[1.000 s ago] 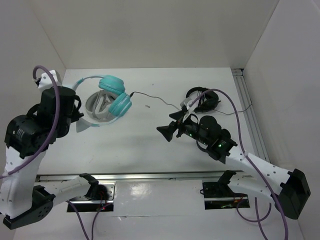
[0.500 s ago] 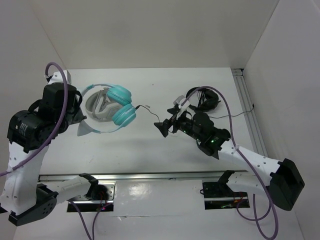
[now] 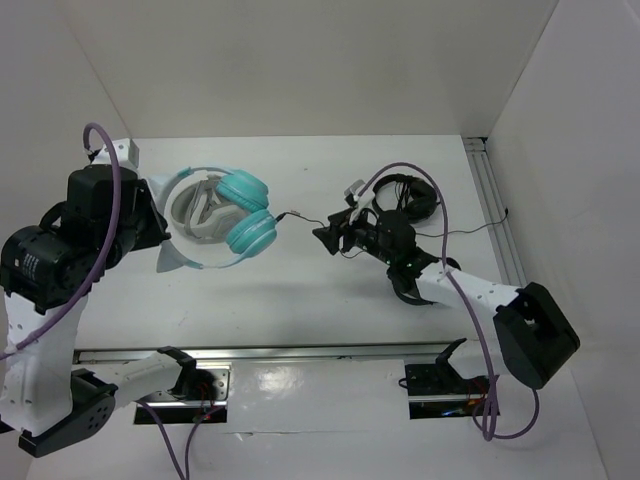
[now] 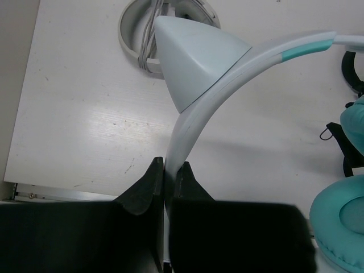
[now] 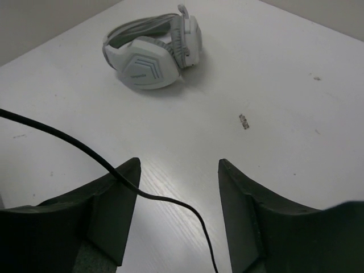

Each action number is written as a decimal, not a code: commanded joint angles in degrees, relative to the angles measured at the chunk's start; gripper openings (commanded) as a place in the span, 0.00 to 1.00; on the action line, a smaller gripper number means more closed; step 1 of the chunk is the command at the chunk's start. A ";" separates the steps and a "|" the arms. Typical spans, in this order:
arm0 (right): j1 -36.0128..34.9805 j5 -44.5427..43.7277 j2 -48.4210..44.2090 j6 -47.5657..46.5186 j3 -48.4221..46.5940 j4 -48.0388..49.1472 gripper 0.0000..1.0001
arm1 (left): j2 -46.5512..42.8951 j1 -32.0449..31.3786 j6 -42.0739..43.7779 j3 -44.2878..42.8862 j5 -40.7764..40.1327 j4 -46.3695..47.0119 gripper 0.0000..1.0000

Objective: Wrap the headphones

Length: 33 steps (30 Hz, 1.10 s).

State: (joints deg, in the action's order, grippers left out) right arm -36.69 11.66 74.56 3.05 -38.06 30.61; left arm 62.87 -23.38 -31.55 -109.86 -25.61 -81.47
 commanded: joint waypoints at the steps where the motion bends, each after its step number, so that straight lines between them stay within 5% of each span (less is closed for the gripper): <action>1: 1.18 5.21 2.24 3.45 1.14 10.69 0.62 | -1.17 0.44 -1.67 -3.08 1.44 3.78 0.00; 4: 1.71 6.88 4.70 6.00 2.90 15.17 0.32 | -1.17 0.44 -2.29 -3.60 0.65 3.78 0.00; 9: 1.71 6.88 6.56 8.38 3.52 17.82 0.00 | -1.70 0.44 -3.34 -2.91 0.64 4.47 0.00; 11: 0.75 4.88 4.38 8.38 4.04 15.28 0.00 | -1.70 0.44 -3.34 -0.19 -2.84 5.79 0.00; 16: -12.57 -29.31 -10.29 2.33 6.07 -0.68 0.00 | -2.31 0.44 2.54 15.00 -6.47 16.14 0.00; 19: -19.62 -42.20 -17.42 -0.92 2.92 -10.96 0.00 | -0.04 -1.22 2.02 23.36 -4.01 18.80 0.00; 23: -27.62 -51.80 -20.51 -4.62 -2.01 -20.58 0.00 | 0.76 -7.79 7.44 33.37 -5.16 24.94 0.00; 29: -34.23 -50.53 -21.83 -9.98 -8.77 -32.69 0.00 | 4.27 -21.16 8.61 36.48 -14.90 26.81 0.00; 33: -35.47 -45.85 -20.69 -12.80 -13.25 -39.21 0.00 | 6.39 -26.88 10.97 37.00 -14.31 27.50 0.00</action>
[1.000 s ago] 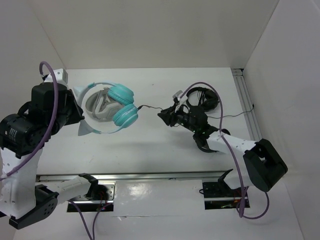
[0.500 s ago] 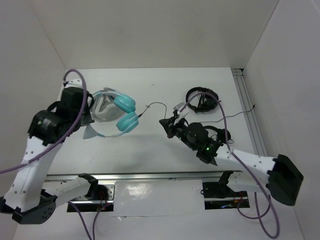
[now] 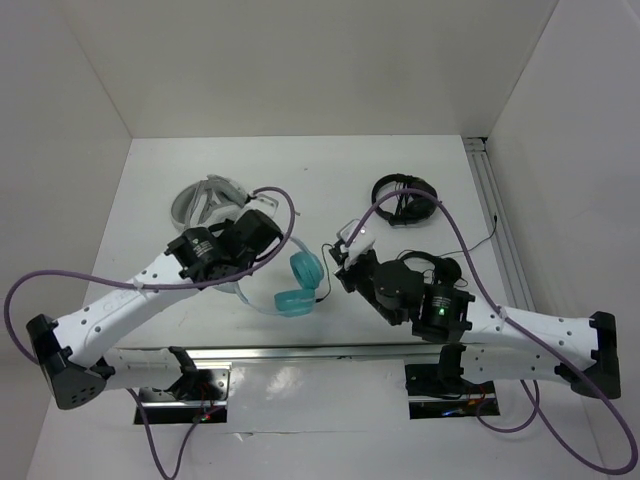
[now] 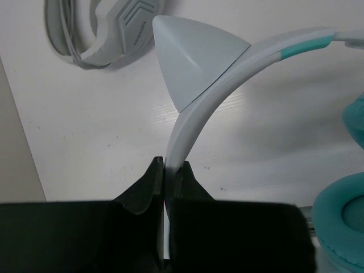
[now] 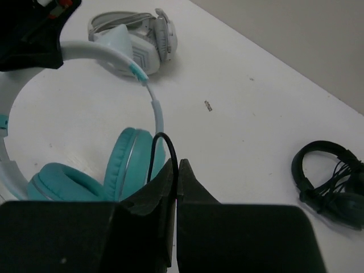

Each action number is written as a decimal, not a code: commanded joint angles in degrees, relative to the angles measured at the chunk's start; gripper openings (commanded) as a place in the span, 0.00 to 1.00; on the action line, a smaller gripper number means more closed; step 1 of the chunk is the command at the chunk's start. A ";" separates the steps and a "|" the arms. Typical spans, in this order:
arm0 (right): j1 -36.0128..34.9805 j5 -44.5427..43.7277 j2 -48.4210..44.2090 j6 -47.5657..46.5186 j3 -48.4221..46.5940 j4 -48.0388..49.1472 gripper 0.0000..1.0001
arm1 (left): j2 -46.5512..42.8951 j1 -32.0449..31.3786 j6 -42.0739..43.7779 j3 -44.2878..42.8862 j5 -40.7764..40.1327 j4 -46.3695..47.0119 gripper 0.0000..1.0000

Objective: Wrap the headphones

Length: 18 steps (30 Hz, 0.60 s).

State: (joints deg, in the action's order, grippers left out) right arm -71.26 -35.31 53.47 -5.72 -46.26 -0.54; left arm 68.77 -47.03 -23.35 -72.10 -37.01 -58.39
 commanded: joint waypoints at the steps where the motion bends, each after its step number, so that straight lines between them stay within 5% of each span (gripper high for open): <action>1: -0.89 1.90 0.40 -4.04 -5.59 -8.08 0.00 | 0.48 -4.47 2.79 -0.77 -1.41 4.43 0.00; 9: -0.89 1.12 -1.27 -6.24 -7.17 -9.22 0.00 | -6.28 -16.77 12.45 3.10 13.97 12.86 0.00; 18: -0.28 2.87 0.93 -6.24 -5.07 -8.00 0.00 | -11.46 -19.42 14.91 2.05 19.69 13.39 0.00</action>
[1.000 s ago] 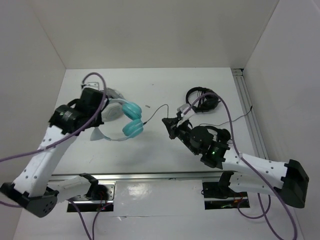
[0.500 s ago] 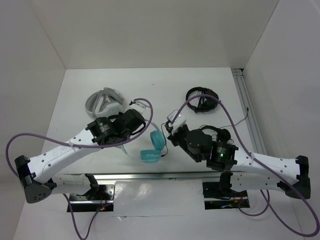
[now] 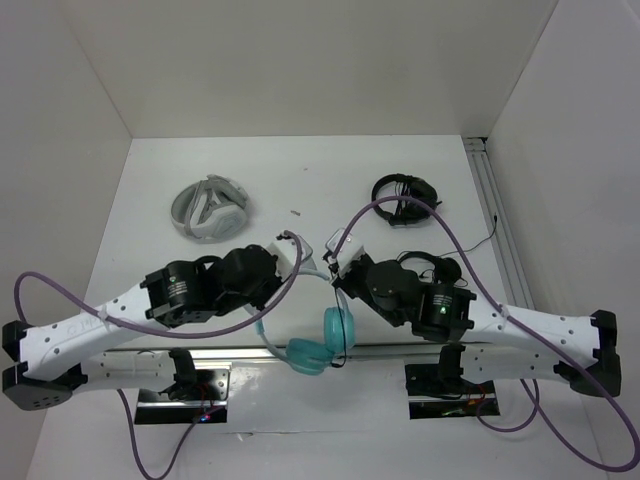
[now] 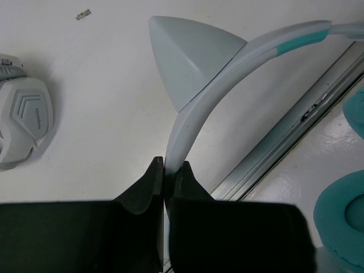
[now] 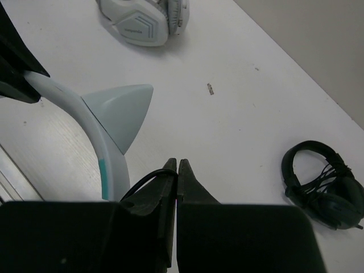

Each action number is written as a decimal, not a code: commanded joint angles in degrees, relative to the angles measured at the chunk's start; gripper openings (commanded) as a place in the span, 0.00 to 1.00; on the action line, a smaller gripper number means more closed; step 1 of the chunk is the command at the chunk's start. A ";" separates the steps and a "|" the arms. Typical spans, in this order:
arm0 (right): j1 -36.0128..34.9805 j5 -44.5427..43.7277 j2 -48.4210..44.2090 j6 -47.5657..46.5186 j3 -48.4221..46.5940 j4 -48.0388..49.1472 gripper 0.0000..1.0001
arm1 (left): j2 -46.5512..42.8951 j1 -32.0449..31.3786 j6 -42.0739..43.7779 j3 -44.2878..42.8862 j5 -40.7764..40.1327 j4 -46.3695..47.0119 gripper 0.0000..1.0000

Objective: Wrap the headphones

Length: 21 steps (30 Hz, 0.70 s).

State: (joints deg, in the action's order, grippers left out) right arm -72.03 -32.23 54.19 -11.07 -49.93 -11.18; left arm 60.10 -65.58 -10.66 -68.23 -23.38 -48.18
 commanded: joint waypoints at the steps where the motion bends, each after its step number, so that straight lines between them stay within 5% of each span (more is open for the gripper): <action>1: 1.53 1.28 0.21 -0.88 -1.40 2.65 0.00 | -4.18 -0.86 2.22 -1.82 6.58 3.18 0.00; 14: 13.04 28.94 3.02 1.40 -0.87 6.25 0.04 | -13.68 -0.86 3.45 -2.53 18.80 8.71 0.00; 18: 13.67 34.76 4.87 3.50 -0.87 10.82 0.14 | -14.21 -0.86 2.22 -3.84 19.43 10.39 0.00; 21: 13.67 36.88 6.36 4.91 1.59 17.05 0.38 | -14.74 -0.86 0.03 -3.84 16.62 13.11 0.00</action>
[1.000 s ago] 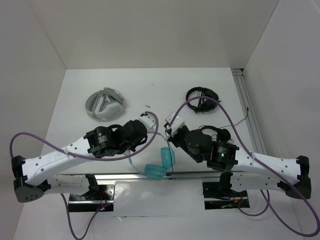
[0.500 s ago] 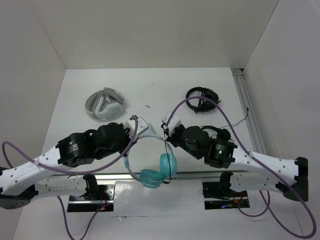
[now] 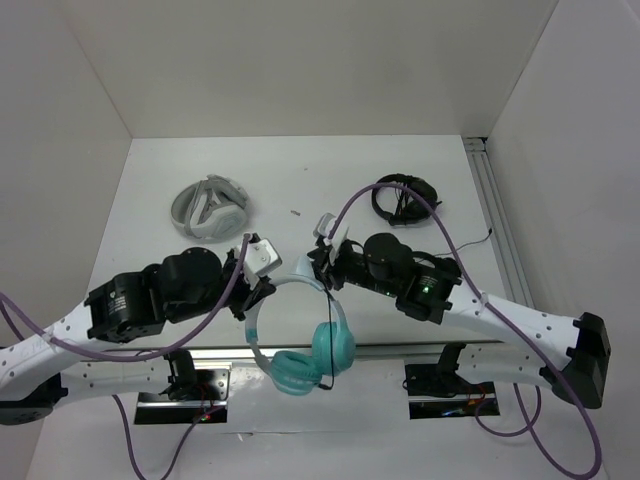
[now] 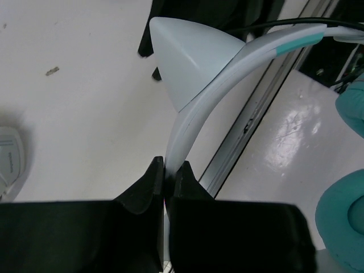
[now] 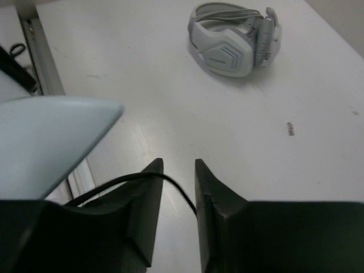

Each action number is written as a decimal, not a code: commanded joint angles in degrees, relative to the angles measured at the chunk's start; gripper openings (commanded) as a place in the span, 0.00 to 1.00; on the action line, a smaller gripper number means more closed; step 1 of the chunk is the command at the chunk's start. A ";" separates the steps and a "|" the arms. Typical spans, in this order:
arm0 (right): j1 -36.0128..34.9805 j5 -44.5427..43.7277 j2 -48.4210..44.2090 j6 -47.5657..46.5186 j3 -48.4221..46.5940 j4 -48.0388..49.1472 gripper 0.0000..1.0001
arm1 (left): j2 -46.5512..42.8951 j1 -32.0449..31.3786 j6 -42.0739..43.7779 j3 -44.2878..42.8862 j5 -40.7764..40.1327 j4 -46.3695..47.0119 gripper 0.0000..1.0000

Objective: Wrap the headphones

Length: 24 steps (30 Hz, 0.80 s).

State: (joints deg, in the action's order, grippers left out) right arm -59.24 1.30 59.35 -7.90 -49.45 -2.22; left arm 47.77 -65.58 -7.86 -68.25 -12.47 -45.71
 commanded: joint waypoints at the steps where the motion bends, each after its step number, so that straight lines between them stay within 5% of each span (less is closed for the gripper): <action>1: 1.67 3.97 1.81 2.62 2.59 11.76 0.42 | -3.11 -0.86 -2.78 -3.30 5.18 11.78 0.00; 7: 7.20 11.26 8.40 7.45 7.96 25.40 0.53 | -4.53 -0.86 -6.90 -4.95 1.76 13.19 0.00; 14: 13.36 15.48 19.21 12.38 14.38 40.08 0.53 | -6.36 -0.86 -15.25 -10.24 -12.65 13.11 0.00; 18: 14.86 18.03 23.95 15.01 17.28 46.33 0.34 | -7.51 -0.86 -20.78 -10.77 -23.18 13.11 0.00; 20: 15.47 18.56 25.45 15.90 17.99 48.97 0.05 | -8.04 -0.86 -24.90 -10.77 -26.62 13.11 0.00; 24: 12.50 18.05 25.04 17.92 21.40 50.29 0.00 | -8.04 -0.86 -36.31 -9.54 -40.91 10.14 0.00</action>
State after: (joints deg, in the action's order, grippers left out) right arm -44.38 18.33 85.78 7.84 -30.70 40.03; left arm 39.97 -66.22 -30.98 -76.66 -39.35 -39.59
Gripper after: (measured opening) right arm 0.009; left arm 0.110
